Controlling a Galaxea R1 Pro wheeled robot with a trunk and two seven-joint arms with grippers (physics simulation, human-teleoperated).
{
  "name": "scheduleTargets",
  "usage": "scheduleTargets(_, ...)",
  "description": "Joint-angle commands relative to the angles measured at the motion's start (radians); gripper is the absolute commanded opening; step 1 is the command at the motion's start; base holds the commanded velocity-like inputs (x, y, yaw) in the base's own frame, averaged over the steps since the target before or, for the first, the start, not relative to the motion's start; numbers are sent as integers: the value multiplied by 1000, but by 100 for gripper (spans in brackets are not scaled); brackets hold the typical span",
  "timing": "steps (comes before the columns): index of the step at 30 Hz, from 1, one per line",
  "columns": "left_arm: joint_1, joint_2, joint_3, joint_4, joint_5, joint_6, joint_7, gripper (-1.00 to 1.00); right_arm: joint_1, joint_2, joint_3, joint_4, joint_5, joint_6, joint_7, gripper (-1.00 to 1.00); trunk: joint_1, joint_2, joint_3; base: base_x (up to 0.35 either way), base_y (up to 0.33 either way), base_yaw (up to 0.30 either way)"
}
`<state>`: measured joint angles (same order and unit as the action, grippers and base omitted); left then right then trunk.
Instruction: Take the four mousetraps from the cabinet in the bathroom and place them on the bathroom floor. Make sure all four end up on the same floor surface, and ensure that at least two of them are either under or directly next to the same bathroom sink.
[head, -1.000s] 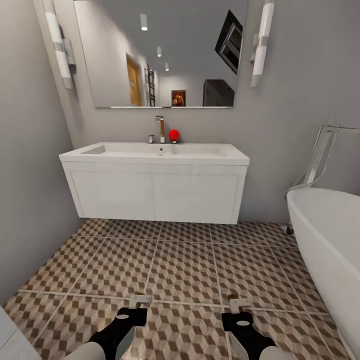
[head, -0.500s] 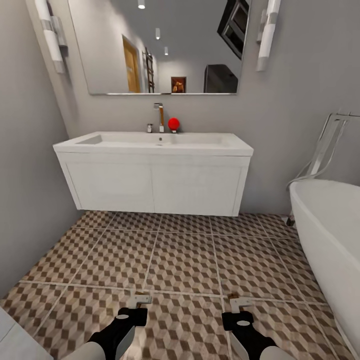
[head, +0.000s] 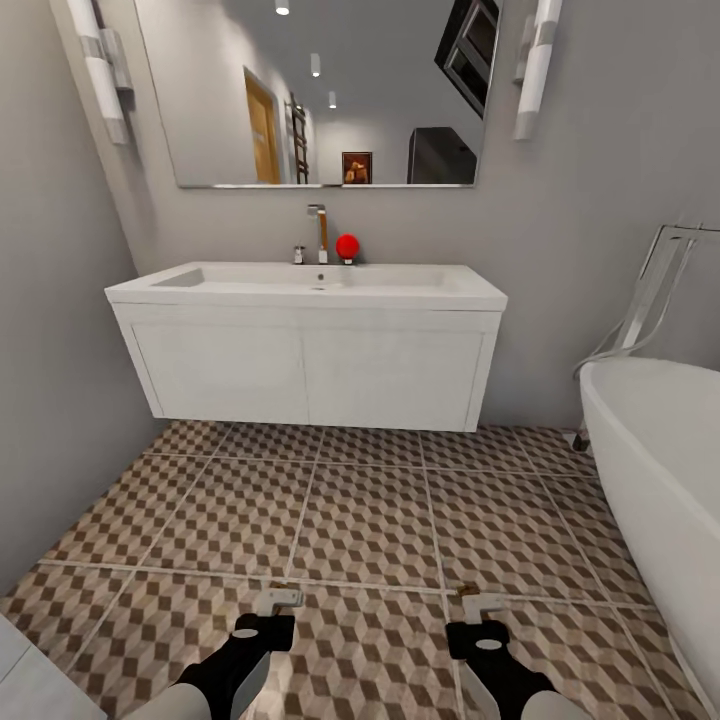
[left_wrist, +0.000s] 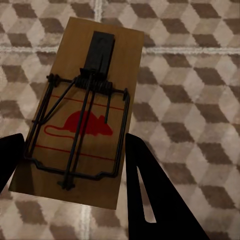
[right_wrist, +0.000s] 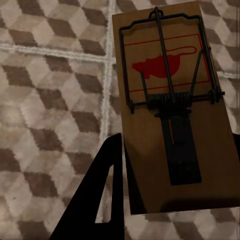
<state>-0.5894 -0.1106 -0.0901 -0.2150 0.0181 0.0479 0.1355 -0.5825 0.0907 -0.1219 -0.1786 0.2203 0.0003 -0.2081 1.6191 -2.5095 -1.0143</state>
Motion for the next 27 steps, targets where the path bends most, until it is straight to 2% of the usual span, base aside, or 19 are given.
scheduleTargets(1, 0, 1, -8, -2, 1, 8, 4, -100, 0, 0, -9, -3, 9, 1, -1, -100, 0, 0, -1, 0, 0, 0)
scheduleTargets(5, -4, 12, -6, -20, 3, 32, -4, -100, -11, 1, -10, -5, 6, 8, -1, -100, 0, 0, -1, 0, 0, 0)
scheduleTargets(8, -26, 19, -6, -38, 5, 56, -8, -100, -44, 2, -10, -4, 4, 11, -2, -100, 0, 0, -1, 0, 0, 0)
scheduleTargets(13, -94, 43, -4, -50, 9, 78, -11, -100, -120, 8, -12, -3, 0, 13, -2, -100, 0, 0, -1, 0, 0, 0)
scheduleTargets(16, -107, 45, -4, -54, 8, 78, -12, -100, -143, 10, -12, -6, -2, 12, -2, -100, 0, 0, -1, 0, 0, 0)
scheduleTargets(27, -116, 51, -3, -60, 7, 57, -11, -100, -159, 9, -14, -13, 0, -1, -3, -100, 0, 0, -1, 0, 0, 0)
